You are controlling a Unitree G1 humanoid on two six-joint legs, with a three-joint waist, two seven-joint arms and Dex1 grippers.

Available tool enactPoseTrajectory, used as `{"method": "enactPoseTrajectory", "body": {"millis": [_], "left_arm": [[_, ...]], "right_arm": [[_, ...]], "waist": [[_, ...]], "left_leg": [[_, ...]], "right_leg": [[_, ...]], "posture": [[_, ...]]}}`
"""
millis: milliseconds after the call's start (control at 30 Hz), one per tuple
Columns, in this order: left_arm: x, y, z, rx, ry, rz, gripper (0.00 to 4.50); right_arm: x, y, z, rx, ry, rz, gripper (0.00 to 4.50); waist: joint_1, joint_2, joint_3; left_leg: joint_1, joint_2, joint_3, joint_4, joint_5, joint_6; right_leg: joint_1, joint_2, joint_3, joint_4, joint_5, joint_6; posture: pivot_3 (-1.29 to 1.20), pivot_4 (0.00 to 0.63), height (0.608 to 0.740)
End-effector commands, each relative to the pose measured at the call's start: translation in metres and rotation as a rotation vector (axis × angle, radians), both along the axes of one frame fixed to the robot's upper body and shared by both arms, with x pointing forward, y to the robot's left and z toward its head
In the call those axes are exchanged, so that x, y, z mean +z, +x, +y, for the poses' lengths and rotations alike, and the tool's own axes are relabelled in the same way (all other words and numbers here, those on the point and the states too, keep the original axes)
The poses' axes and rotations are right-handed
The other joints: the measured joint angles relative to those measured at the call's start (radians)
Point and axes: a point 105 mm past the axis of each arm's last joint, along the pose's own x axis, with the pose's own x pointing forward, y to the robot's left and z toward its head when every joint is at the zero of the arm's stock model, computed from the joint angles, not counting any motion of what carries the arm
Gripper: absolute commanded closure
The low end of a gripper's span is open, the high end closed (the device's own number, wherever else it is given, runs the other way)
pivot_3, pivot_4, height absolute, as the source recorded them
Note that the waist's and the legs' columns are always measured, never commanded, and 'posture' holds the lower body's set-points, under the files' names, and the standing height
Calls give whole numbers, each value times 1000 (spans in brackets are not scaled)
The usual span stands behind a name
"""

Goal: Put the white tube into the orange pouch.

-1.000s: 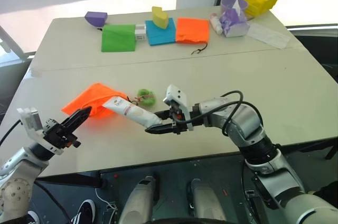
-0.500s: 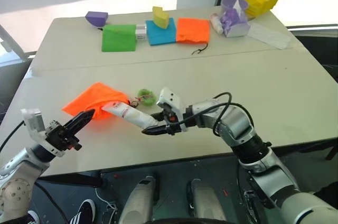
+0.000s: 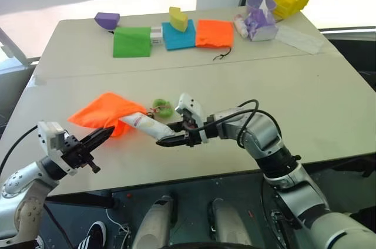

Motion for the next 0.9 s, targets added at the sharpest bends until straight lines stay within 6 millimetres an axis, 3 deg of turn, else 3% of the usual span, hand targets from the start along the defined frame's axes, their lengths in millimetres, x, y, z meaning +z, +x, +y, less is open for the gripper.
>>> {"method": "enactPoseTrajectory", "body": {"millis": [33,133,367,467,567,733,833,900], "left_arm": [[11,-2,-13,-41,26,-57,4500],[14,-2,-21,-60,49,-81,4500],[13,-8,-26,-72,50,-69,4500],[12,-9,-26,-71,74,-70,4500],[6,-13,-26,-84,110,-59,4500],[5,-14,-29,-95,131,-68,4500],[4,-14,-31,-95,134,-73,4500],[4,-15,-32,-100,136,-75,4500]], "right_arm": [[12,-2,6,25,13,-101,2701],[-4,9,11,-33,-56,-176,2701],[-16,2,13,16,-121,-262,2701],[-10,-7,19,56,-68,-230,2701],[1,13,25,-39,-37,-310,2701],[-1,22,27,-72,-54,-348,2701],[-15,-7,24,88,-90,-291,2701],[-21,-9,22,102,-117,-282,2701]], "waist": [[0,0,0],[0,0,0],[0,0,0],[0,0,0],[-2,0,0],[4,0,0],[5,0,0],[4,0,0]], "left_leg": [[0,0,0,0,0,0],[0,0,0,0,0,0],[0,0,0,0,0,0],[0,0,0,0,0,0],[0,0,0,0,0,0],[0,0,0,0,0,0],[0,0,0,0,0,0],[0,0,0,0,0,0]], "right_leg": [[0,0,0,0,0,0],[0,0,0,0,0,0],[-1,0,0,0,0,0],[-1,0,0,0,0,0],[-1,0,0,0,0,0],[-1,0,0,1,0,0],[-1,0,0,1,0,0],[-1,0,0,1,0,0]], "posture": [[0,150,740],[0,150,740],[0,150,740],[0,150,740],[0,150,740],[0,150,740],[0,150,740],[0,150,740]]}}
